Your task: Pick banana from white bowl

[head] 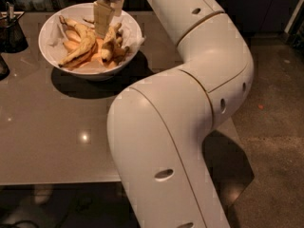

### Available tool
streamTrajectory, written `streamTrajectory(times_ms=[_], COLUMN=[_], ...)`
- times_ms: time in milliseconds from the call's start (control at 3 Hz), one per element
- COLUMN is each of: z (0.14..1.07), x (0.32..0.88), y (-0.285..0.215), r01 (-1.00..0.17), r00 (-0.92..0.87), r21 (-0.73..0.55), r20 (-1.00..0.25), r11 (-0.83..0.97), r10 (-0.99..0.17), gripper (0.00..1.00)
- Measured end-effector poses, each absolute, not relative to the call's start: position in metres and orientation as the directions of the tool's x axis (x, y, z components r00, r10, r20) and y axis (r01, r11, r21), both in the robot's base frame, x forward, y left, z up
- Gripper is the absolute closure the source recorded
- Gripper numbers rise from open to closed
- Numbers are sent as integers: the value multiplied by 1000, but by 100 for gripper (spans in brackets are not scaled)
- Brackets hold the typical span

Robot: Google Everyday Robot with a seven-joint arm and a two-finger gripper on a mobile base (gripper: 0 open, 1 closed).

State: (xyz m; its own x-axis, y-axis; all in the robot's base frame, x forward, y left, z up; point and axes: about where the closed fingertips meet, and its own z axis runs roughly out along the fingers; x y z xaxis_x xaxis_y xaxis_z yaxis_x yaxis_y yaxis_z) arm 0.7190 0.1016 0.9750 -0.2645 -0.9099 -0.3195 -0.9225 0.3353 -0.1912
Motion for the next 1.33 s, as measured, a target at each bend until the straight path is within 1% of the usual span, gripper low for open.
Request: streamTrajectory(times_ms=[1333], z=[947], x=[723], y=[117], r01=[-941], r00=[-272], r21=[-102], r20=[-337], r11=[322], r10=[-902], gripper=[35])
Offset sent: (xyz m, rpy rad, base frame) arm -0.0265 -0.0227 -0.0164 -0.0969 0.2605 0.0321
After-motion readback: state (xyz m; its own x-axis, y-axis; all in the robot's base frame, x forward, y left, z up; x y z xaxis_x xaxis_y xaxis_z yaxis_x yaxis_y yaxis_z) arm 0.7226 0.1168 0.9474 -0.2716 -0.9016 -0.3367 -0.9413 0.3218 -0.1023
